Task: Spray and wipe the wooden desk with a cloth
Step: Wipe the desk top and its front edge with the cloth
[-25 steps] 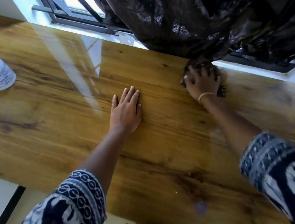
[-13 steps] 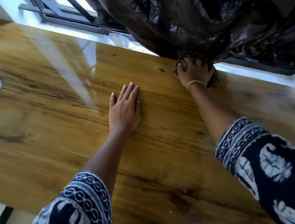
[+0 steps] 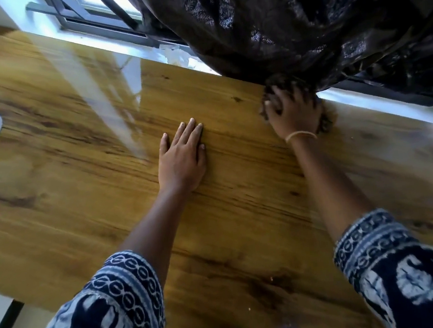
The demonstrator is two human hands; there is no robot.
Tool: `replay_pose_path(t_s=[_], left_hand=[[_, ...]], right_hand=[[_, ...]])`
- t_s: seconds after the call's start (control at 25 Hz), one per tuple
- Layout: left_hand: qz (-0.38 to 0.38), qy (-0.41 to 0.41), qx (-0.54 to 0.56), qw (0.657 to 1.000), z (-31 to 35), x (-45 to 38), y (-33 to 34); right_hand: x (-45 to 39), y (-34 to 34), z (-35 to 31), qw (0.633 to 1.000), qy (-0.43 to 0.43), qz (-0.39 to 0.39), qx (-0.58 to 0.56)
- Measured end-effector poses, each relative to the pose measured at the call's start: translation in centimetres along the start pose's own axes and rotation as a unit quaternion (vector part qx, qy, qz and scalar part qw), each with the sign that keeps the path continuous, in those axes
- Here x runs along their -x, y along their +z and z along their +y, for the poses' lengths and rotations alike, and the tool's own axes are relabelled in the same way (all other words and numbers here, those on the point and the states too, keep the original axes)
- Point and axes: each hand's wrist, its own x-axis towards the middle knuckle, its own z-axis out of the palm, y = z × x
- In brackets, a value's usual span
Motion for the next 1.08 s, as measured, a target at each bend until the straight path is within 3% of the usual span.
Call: replay_pose_path(t_s=[0.08, 0.2, 0.28, 0.36, 0.44, 0.48, 0.56, 0.64, 0.72, 0.8, 0.88, 0.96, 1.08], left_hand=[[0.001, 0.001, 0.001, 1.000, 0.1, 0.1, 0.0], [-0.001, 0.013, -0.002, 1.000, -0.3, 0.0, 0.1], [-0.006, 0.024, -0.008, 1.000, -0.4, -0.1, 0.1], [-0.019, 0.049, -0.007, 0.999, -0.2, 0.0, 0.1], [-0.032, 0.097, -0.009, 0.995, -0.1, 0.4, 0.1], [-0.034, 0.117, -0.008, 0.993, 0.0, 0.6, 0.0], [-0.031, 0.127, 0.003, 0.991, -0.2, 0.5, 0.0], [-0.031, 0.117, 0.016, 0.992, -0.3, 0.4, 0.1], [-0.037, 0.113, 0.015, 0.993, -0.3, 0.5, 0.1], [-0.041, 0.116, 0.006, 0.992, -0.2, 0.5, 0.0], [-0.051, 0.122, 0.001, 0.991, -0.2, 0.4, -0.1], [-0.062, 0.130, -0.005, 0.990, -0.2, 0.6, -0.3], [-0.076, 0.148, -0.007, 0.986, -0.6, 1.6, -0.5]], right_hand=[[1.4, -1.1, 2.6, 0.993, 0.118, -0.005, -0.002], [2.1, -1.5, 0.0, 0.970, 0.244, -0.008, -0.014], [3.9, -0.8, -3.5, 0.987, 0.162, 0.000, -0.010], [7.4, 0.4, -5.7, 0.999, -0.028, -0.004, 0.016], [9.2, 0.1, -4.9, 0.984, -0.164, -0.054, 0.038], [8.9, -0.7, -3.6, 0.981, -0.182, -0.060, 0.041], [7.9, -1.7, 0.3, 0.993, -0.100, -0.029, 0.051], [8.1, -2.5, 5.0, 0.997, 0.056, -0.009, 0.046], [9.4, -3.0, 7.3, 0.977, 0.214, -0.012, 0.009], [10.3, -3.0, 5.4, 0.962, 0.273, -0.015, 0.007], [11.8, -2.8, 1.9, 0.982, 0.190, -0.018, 0.002], [15.4, -2.2, -1.6, 0.999, 0.017, -0.032, 0.029], [22.7, -2.1, -3.7, 0.971, -0.220, -0.083, 0.035]])
